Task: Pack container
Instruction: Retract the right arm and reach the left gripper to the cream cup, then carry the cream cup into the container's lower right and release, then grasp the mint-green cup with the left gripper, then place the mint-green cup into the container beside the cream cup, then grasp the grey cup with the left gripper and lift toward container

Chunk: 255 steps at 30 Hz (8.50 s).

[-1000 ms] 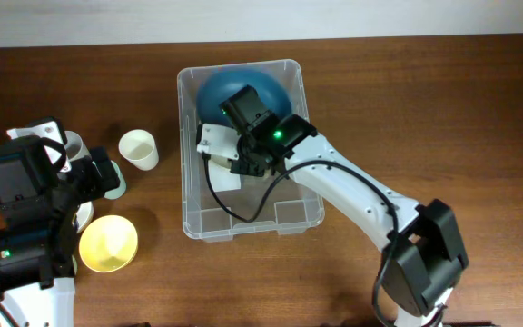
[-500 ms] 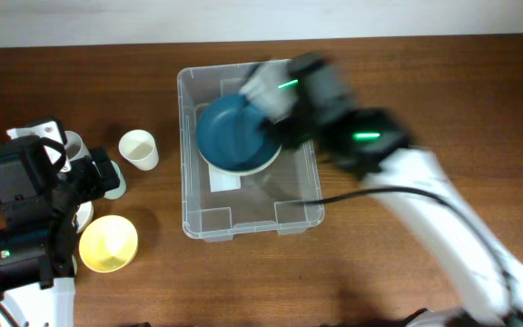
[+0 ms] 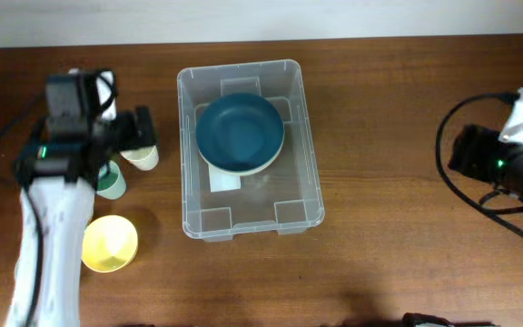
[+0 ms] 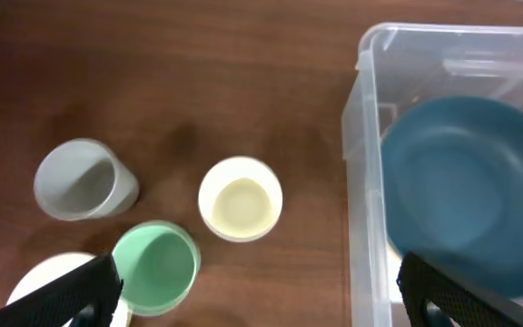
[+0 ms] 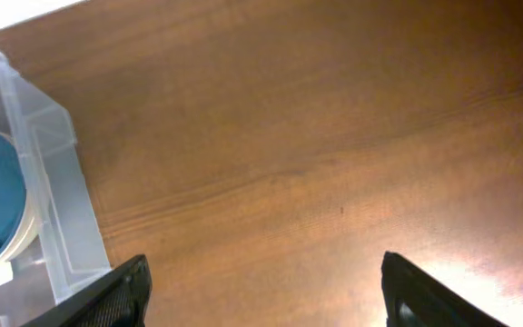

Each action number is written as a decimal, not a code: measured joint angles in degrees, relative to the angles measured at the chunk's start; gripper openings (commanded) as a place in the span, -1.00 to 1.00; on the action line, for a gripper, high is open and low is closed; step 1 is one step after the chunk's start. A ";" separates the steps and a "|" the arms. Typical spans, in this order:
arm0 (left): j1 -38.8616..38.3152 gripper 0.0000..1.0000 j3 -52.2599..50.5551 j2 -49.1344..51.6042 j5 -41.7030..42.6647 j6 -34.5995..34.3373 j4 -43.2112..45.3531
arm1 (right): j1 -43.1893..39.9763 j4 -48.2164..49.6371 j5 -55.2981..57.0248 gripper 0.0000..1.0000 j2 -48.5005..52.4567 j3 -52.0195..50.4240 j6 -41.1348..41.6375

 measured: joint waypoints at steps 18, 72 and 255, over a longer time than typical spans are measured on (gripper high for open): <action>-0.61 0.92 7.74 31.36 2.75 0.15 0.26 | -0.42 6.78 -3.58 0.52 5.20 -14.82 0.17; -46.64 -0.99 25.79 36.65 4.50 -16.96 -20.15 | -0.42 6.27 -3.78 0.44 5.25 -14.86 0.15; 10.12 0.64 23.41 26.95 -6.05 -17.35 -16.59 | -0.42 5.88 -3.78 0.43 5.33 -14.93 0.11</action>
